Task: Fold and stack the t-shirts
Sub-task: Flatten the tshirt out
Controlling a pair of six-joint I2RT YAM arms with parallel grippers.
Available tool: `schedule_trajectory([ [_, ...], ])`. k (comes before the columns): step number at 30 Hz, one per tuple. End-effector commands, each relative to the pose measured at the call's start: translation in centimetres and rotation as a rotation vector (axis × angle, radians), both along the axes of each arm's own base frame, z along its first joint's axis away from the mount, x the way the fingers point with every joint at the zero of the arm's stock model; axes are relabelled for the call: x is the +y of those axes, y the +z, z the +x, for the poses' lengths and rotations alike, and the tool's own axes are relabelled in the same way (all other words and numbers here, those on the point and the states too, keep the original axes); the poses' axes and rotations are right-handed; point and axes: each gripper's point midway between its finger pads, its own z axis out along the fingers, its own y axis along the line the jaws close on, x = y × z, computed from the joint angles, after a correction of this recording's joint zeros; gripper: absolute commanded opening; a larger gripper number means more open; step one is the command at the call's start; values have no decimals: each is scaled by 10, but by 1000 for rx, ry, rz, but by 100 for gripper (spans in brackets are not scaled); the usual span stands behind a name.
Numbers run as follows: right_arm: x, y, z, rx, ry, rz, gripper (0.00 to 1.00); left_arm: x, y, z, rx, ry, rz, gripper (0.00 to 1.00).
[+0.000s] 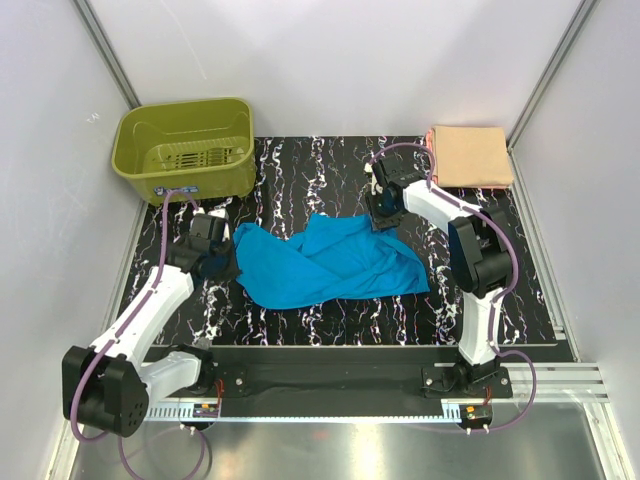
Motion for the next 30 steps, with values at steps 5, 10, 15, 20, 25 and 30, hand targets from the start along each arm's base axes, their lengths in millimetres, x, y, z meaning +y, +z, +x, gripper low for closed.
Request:
schedule_trajectory([
  [5,7,-2,3,-3,46,25,34,-5,2,7,-27,-27,-10,0],
  [10,7,-4,2,1,48,23,29,-5,-2,7,-11,-25,-7,0],
  [15,10,-1,4,-6,48,42,36,-5,-3,8,-7,-27,-5,0],
  [20,12,-8,1,22,53,42,38,-9,-6,7,10,-39,-20,0],
  [25,4,-7,5,2,27,3,13,-8,-8,7,16,-37,-19,0],
  [30,-16,11,22,-76,-55,-91,0,-7,-4,7,15,-31,-15,0],
])
